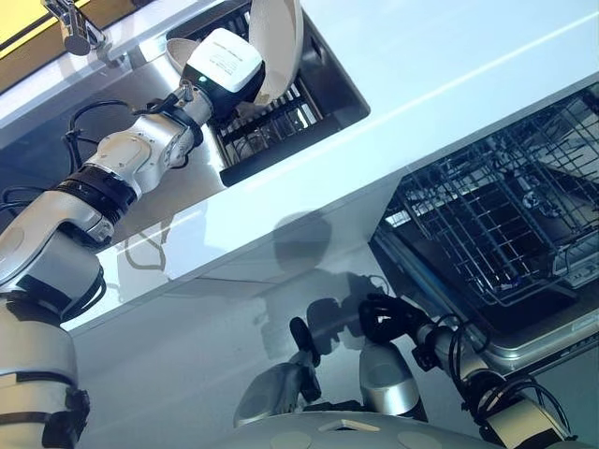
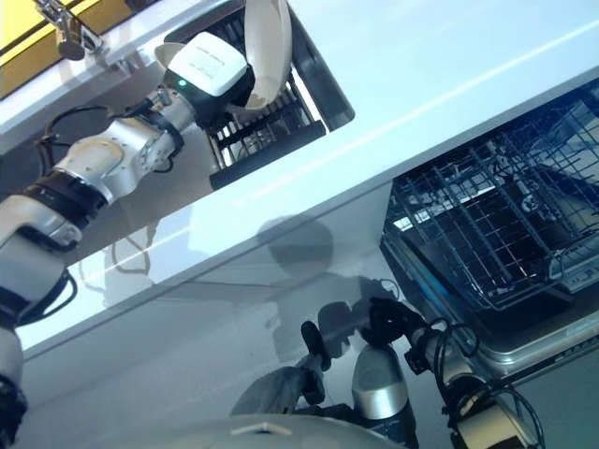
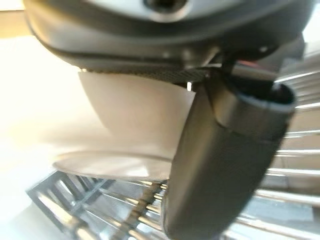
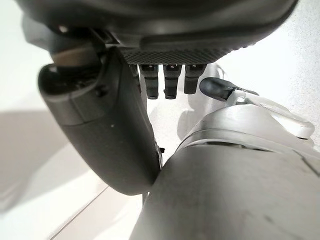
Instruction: Pick up plates and place into dishwasher.
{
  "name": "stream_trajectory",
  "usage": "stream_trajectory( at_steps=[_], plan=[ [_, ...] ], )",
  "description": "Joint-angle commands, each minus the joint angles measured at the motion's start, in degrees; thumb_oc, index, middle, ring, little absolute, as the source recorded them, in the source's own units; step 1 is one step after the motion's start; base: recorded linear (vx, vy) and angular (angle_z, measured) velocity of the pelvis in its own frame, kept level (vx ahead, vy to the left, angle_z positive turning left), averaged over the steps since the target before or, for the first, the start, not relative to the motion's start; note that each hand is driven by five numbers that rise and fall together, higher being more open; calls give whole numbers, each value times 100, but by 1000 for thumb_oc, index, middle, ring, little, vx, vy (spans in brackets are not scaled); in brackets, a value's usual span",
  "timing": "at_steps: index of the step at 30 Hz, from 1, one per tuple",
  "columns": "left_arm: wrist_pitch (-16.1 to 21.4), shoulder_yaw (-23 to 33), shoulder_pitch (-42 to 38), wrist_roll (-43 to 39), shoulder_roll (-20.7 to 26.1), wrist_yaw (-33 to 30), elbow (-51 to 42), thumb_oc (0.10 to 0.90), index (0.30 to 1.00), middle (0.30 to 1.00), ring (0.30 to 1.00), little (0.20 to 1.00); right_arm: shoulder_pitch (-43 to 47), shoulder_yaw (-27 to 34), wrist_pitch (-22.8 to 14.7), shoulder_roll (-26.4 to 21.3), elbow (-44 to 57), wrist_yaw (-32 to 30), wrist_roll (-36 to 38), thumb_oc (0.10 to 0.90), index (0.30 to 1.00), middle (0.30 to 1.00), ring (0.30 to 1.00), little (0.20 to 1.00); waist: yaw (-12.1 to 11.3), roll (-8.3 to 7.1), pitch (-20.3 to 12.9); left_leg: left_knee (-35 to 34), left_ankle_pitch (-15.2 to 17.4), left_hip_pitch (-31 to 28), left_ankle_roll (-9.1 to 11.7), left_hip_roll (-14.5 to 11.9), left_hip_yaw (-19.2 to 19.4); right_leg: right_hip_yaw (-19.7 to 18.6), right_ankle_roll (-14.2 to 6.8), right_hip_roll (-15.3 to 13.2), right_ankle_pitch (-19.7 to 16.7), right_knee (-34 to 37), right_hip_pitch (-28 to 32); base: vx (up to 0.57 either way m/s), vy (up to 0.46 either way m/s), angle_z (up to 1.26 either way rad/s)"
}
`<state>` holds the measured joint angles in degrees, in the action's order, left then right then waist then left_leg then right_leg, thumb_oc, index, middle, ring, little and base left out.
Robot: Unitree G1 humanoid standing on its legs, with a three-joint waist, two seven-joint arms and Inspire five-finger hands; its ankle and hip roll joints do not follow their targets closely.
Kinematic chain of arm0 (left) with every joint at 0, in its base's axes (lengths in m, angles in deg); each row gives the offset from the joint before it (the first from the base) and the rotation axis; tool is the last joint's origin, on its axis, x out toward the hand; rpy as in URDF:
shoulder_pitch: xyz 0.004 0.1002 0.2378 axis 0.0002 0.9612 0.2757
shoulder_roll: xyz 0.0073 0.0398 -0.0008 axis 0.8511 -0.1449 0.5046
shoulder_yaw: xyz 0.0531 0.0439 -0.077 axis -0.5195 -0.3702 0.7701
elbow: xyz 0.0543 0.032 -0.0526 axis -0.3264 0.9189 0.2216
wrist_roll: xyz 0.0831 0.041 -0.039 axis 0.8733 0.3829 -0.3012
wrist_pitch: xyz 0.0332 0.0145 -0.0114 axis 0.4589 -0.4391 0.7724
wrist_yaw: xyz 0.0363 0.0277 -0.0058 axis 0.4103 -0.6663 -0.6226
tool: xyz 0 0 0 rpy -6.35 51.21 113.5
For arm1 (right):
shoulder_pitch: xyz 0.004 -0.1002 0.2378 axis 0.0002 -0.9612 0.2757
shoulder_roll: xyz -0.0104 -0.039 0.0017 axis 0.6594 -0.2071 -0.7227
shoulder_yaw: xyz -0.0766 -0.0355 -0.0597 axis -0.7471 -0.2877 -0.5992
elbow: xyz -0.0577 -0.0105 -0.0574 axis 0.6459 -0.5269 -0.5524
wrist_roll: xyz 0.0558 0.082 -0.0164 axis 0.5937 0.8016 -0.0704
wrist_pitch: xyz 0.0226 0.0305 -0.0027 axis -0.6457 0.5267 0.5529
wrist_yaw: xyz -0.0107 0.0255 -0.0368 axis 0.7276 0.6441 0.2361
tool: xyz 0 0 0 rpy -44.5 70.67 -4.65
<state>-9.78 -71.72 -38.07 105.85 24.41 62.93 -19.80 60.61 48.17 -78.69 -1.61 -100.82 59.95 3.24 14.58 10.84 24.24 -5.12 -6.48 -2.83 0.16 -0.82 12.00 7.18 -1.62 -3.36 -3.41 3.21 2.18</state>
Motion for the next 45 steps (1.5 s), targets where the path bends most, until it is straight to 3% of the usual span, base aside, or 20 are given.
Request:
stream_trajectory(
  at_steps=[1,7,9,12,17,20,21,24,25,28,31,35,41,43,45],
  plan=[
    [-82,70,-321,-103,523,-275,32,100,300,300,300,200,-725,-115,-151,-98,24,-73,-302,800,900,900,900,900,-34,-141,-708,407,746,-2,57,359,211,-129,-221,134,356,-340,-262,13,4,7],
    [19,273,-157,-298,671,-403,-184,100,300,300,300,200,-858,-49,-364,-72,364,171,341,800,900,900,900,900,-98,-180,-926,419,810,-167,49,352,168,-63,-224,143,405,-312,-56,6,-3,9],
    [164,528,114,-314,923,-481,-465,100,300,300,300,200,-1006,61,-275,-71,1134,858,1070,800,900,900,900,900,-164,-268,-1110,420,843,-243,46,330,122,-50,-219,168,414,-291,42,12,-40,3],
    [230,890,480,-358,1145,-477,-696,100,300,300,300,200,-1191,33,-235,-74,1869,1474,1388,800,900,900,900,900,-234,-396,-1246,401,883,-322,31,295,64,-33,-217,201,450,-300,119,6,-66,2],
    [547,1290,815,-404,1485,-653,-820,100,300,300,300,200,-1545,134,56,-250,2973,1849,1573,800,900,900,900,900,-276,-577,-1409,312,882,-424,21,245,-11,-16,-235,255,472,-259,226,-11,-58,0],
    [795,1546,1021,-426,1697,-973,-932,100,300,300,300,200,-1751,320,9,-443,3683,1989,1815,800,900,900,900,900,-267,-673,-1494,269,881,-476,17,212,-40,-45,-238,296,484,-246,265,-7,-24,-1],
    [896,1743,1193,-474,1818,-1144,-1047,100,300,300,300,200,-1857,479,-165,-564,4096,2156,1939,800,900,900,900,900,-254,-712,-1541,231,877,-508,12,196,-56,-71,-237,324,484,-233,278,0,0,0],
    [970,2024,1487,-497,1896,-1269,-1208,100,300,300,300,200,-1932,704,-109,-665,4546,2445,2201,800,900,900,900,900,-251,-755,-1578,202,877,-553,3,182,-62,-105,-237,351,486,-229,298,0,0,0],
    [1057,2360,1846,-521,1948,-1430,-1440,100,300,300,300,200,-1977,1015,-131,-751,4919,2725,2518,800,900,900,900,900,-256,-797,-1620,182,882,-575,-8,176,-67,-128,-240,360,483,-219,308,-16,30,-3],
    [1140,2705,2184,-507,1932,-1539,-1625,100,300,300,300,200,-1998,1223,-139,-794,5153,2880,2640,800,900,900,900,900,-268,-822,-1656,162,888,-594,-19,178,-73,-139,-243,366,484,-214,316,-9,17,-3],
    [1321,3409,2841,-651,1926,-1564,-2134,100,300,300,300,200,-2008,1733,-188,-963,5592,2977,2690,800,900,900,900,900,-289,-870,-1733,97,883,-628,-47,189,-88,-160,-251,373,478,-196,318,-15,56,-2],
    [1427,4031,3442,-923,1933,-1597,-2543,100,300,300,300,200,-1918,2268,14,-1254,6039,3143,3062,800,900,900,900,900,-302,-892,-1754,68,889,-655,-72,204,-111,-194,-241,393,483,-207,320,-16,42,-3],
    [1834,4745,4049,-1617,1773,-1419,-2814,100,300,300,300,200,-1803,2791,-447,-1349,6527,2882,3280,800,900,900,900,900,-311,-876,-1800,42,892,-653,-107,227,-102,-236,-240,409,488,-216,294,-14,40,-7],
    [2056,5113,4363,-2044,1516,-1102,-3081,100,300,300,300,200,-1676,3058,-868,-1250,6761,2690,3354,800,900,900,900,900,-307,-833,-1835,24,905,-661,-129,244,-114,-294,-234,432,496,-227,276,0,67,-11],
    [2158,5280,4503,-2287,1370,-939,-3213,100,300,300,300,200,-1614,3155,-1014,-1183,6867,2614,3222,800,900,900,900,900,-306,-809,-1852,24,914,-660,-142,255,-122,-327,-231,441,503,-234,269,0,58,-17]
  ],
)
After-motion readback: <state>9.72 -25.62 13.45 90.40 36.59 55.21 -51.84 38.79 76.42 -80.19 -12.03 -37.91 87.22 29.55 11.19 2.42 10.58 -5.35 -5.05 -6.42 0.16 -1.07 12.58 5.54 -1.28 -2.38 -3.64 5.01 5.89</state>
